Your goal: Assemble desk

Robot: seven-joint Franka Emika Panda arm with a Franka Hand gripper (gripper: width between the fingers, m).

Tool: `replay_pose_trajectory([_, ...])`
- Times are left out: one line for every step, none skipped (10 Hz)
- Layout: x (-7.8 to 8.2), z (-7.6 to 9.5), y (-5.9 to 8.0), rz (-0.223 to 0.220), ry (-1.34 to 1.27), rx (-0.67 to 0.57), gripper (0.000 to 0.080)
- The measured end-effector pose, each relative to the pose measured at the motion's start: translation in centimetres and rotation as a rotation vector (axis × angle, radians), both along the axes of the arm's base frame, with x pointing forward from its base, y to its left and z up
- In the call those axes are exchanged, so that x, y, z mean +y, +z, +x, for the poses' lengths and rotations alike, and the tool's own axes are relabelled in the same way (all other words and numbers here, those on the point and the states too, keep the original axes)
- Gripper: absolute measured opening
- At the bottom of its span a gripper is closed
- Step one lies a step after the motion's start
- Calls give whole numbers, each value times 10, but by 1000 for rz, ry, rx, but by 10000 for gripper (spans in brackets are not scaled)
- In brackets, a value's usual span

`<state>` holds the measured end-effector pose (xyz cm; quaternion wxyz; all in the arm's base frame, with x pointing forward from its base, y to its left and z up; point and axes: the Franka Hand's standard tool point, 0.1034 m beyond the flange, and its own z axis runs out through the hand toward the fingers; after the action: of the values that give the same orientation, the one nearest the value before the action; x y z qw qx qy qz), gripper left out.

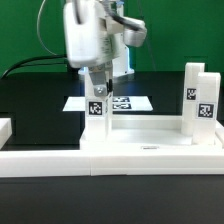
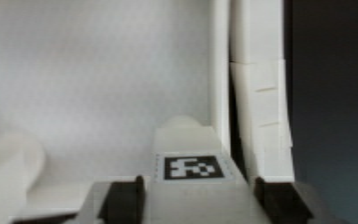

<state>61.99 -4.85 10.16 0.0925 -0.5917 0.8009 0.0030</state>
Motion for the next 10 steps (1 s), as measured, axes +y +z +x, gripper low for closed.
replay_pose_trajectory([-1,-1,-2,31,-82,0,292])
replay_pose_trajectory([-1,-1,-2,41,-155,10,292])
replay_pose_trajectory([-2,-1,-2,43,-176,13,298])
replay_pose_trajectory([-2,-2,-2,40,-205,22,299])
replay_pose_trajectory([-2,-2,-2,34,-202,25,299])
replay_pose_trajectory([-3,-2,-3,34,-201,24,299])
replay_pose_trajectory([-3,-2,-3,33,-201,24,410])
replay_pose_trajectory([-2,-2,-2,34,-200,23,546])
replay_pose_trajectory([4,2,9,43,-191,6,546])
replay_pose_trajectory([9,5,28,61,-186,-20,631])
